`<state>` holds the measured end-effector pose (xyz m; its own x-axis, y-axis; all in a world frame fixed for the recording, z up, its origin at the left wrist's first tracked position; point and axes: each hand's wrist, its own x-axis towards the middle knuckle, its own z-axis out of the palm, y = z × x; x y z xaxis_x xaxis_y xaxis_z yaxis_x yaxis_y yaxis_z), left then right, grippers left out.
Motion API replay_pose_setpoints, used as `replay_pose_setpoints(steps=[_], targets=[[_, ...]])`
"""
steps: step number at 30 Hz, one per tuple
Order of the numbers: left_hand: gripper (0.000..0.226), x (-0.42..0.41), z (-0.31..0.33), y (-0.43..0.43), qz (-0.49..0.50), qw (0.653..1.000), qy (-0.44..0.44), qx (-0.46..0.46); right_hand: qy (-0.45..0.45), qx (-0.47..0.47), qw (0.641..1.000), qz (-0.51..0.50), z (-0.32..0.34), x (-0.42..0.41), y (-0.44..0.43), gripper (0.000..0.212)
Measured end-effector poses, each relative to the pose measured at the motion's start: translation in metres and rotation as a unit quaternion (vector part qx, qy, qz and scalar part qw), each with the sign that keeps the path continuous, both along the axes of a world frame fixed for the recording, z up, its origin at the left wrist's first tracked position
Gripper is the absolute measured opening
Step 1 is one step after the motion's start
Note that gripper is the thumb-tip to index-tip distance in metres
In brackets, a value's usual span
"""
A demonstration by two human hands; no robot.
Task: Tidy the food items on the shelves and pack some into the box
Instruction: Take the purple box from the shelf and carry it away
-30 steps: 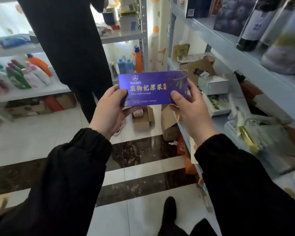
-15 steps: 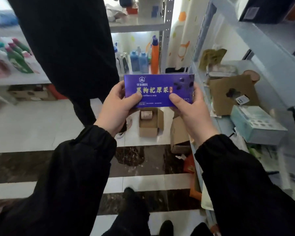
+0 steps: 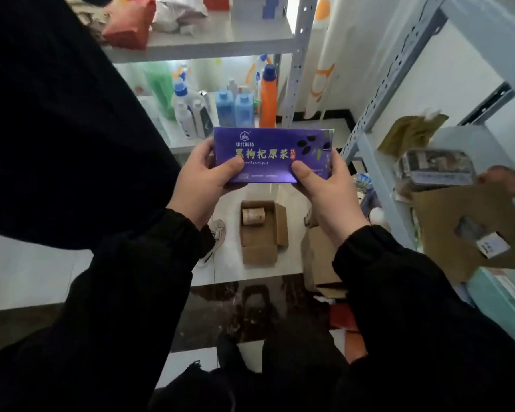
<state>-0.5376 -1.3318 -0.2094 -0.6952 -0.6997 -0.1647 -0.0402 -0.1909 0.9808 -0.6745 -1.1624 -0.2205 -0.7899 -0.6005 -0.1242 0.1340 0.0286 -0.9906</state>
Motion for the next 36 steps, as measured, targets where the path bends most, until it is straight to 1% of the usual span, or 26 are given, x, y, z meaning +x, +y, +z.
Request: replay_pose_setpoints(steps=[3,8,9,12,15,17,18,20,22,23,27,31,36], targets=[[0.036,-0.045,-0.014,-0.026,-0.021,1.0,-0.006,0.014,-0.023,0.011,1.0,-0.014,-0.02,-0.045,-0.026,0.052],[0.031,-0.134,-0.055,-0.072,0.0,0.998,-0.046,0.038,-0.064,0.041,0.997,0.006,-0.065,-0.139,-0.076,0.053],[0.032,-0.15,-0.064,-0.081,0.007,0.998,-0.056,0.042,-0.072,0.047,0.996,0.009,-0.076,-0.157,-0.087,0.056],[0.039,-0.196,-0.097,-0.107,0.029,0.995,-0.079,0.055,-0.083,0.074,0.994,0.013,-0.11,-0.203,-0.118,0.077],[0.034,-0.234,-0.144,-0.134,0.029,0.991,-0.107,0.08,-0.096,0.106,0.989,0.021,-0.159,-0.242,-0.145,0.08],[0.039,-0.25,-0.179,-0.148,0.031,0.987,-0.125,0.094,-0.106,0.134,0.985,0.009,-0.197,-0.256,-0.16,0.086],[0.044,-0.256,-0.199,-0.154,0.038,0.984,-0.138,0.103,-0.11,0.144,0.983,0.009,-0.217,-0.258,-0.168,0.082],[0.051,-0.262,-0.244,-0.162,0.05,0.978,-0.165,0.119,-0.132,0.154,0.979,-0.008,-0.261,-0.258,-0.179,0.067],[0.05,-0.263,-0.292,-0.165,0.061,0.971,-0.189,0.136,-0.149,0.175,0.972,-0.043,-0.307,-0.249,-0.183,0.056],[0.047,-0.262,-0.316,-0.166,0.06,0.967,-0.199,0.144,-0.152,0.188,0.969,-0.056,-0.329,-0.243,-0.184,0.055],[0.046,-0.244,-0.4,-0.163,0.021,0.955,-0.236,0.18,-0.192,0.232,0.951,-0.071,-0.406,-0.217,-0.174,0.056],[0.037,-0.223,-0.458,-0.156,-0.008,0.945,-0.265,0.192,-0.22,0.269,0.935,-0.067,-0.453,-0.199,-0.16,0.056],[0.047,-0.206,-0.516,-0.152,-0.018,0.934,-0.305,0.186,-0.234,0.317,0.917,-0.057,-0.51,-0.184,-0.159,0.056]])
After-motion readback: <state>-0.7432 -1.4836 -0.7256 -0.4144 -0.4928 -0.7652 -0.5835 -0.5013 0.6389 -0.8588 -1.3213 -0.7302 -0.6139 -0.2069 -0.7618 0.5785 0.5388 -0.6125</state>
